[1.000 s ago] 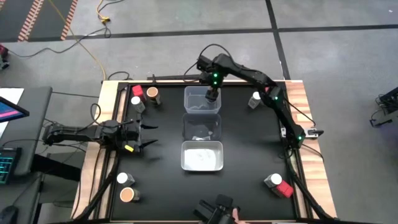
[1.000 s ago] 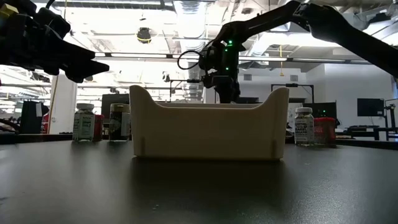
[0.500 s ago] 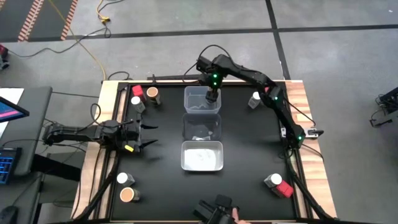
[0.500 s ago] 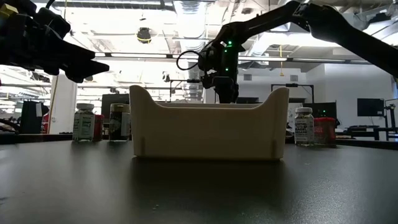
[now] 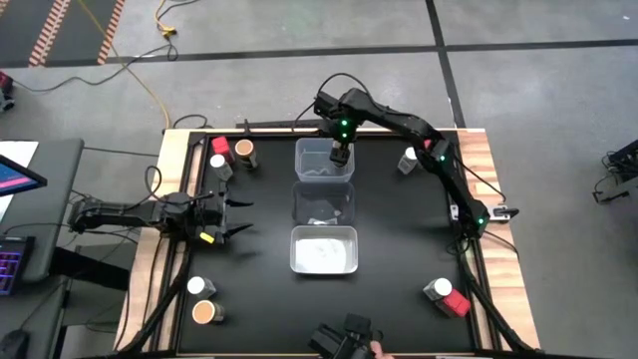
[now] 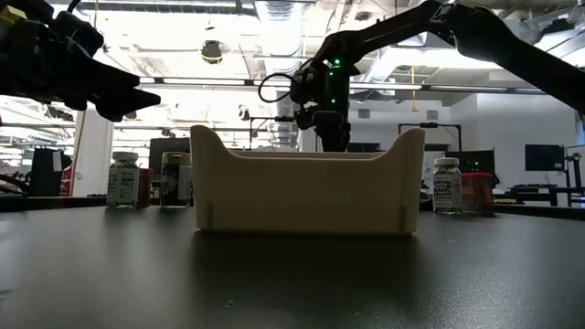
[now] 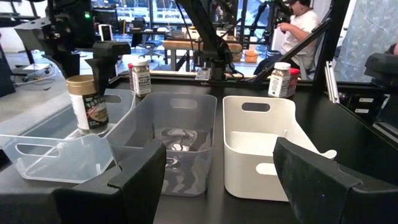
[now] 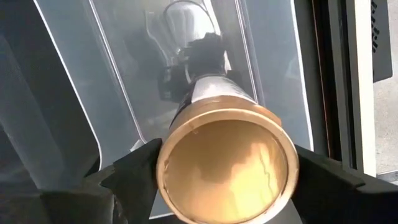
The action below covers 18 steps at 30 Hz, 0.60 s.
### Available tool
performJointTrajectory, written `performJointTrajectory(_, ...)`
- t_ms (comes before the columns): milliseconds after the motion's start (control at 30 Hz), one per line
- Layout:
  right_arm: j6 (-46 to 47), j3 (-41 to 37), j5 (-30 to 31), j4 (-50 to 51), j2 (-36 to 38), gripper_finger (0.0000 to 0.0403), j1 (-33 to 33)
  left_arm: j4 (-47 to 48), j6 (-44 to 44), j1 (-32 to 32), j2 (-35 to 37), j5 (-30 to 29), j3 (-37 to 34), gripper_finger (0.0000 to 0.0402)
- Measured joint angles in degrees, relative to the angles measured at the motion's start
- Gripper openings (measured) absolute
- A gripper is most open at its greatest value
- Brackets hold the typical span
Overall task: Sort spices by type
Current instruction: Put the middle right brown seasoning bottle into the white transparent bin
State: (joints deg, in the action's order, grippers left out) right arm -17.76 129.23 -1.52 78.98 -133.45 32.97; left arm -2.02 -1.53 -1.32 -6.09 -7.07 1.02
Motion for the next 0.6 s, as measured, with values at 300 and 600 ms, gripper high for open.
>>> performJointTrajectory(300, -1.0, 0.0, 0.0, -0.2, 0.0, 0.0338, 0.0, 0.0, 0.0, 0.0, 0.0, 0.0, 0.0, 0.0285)
performJointTrajectory(600, -2.2, 0.0, 0.0, -0.6, 0.0, 0.0356, 0.0, 0.0, 0.0, 0.0, 0.0, 0.0, 0.0, 0.0285)
